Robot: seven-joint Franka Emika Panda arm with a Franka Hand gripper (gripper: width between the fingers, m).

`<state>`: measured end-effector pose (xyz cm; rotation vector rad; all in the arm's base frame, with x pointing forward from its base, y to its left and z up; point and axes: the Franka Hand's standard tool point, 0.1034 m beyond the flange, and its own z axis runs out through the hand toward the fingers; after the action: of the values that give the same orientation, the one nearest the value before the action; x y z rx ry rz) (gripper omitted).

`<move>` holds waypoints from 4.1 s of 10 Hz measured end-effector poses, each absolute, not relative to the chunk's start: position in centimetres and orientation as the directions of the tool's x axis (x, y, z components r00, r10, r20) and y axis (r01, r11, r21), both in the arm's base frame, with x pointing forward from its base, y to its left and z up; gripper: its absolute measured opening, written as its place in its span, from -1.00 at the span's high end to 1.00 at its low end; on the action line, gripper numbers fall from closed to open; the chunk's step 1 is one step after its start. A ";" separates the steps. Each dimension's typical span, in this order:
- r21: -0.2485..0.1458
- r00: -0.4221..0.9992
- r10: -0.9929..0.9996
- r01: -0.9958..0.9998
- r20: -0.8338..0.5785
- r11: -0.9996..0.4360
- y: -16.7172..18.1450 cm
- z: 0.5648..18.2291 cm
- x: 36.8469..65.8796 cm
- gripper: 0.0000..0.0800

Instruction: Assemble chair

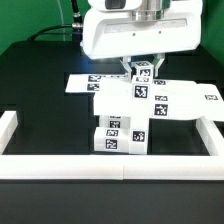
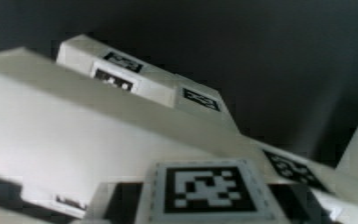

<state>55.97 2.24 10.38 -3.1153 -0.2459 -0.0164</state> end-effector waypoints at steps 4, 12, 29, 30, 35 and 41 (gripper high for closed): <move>-0.022 0.981 -0.196 -0.196 0.003 -0.980 2.5 10.4 56.0 0.33; -0.044 0.815 -0.579 -0.579 -0.018 -0.814 2.7 10.3 56.0 -0.10; 0.001 0.837 0.548 0.548 0.006 -0.837 2.5 10.2 55.9 -0.13; 0.000 0.842 0.539 0.539 0.006 -0.842 2.5 10.2 55.9 -0.13; -0.004 0.944 0.329 0.329 0.007 -0.944 2.5 10.2 55.9 0.33; -0.009 0.976 -0.218 -0.218 0.002 -0.976 2.6 10.1 55.8 0.33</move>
Offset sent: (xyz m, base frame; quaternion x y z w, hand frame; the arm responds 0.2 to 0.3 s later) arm 0.0020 0.0019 0.0018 0.0029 -0.0207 0.2650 0.9640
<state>55.83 2.59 10.14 -3.1141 0.3441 -0.0040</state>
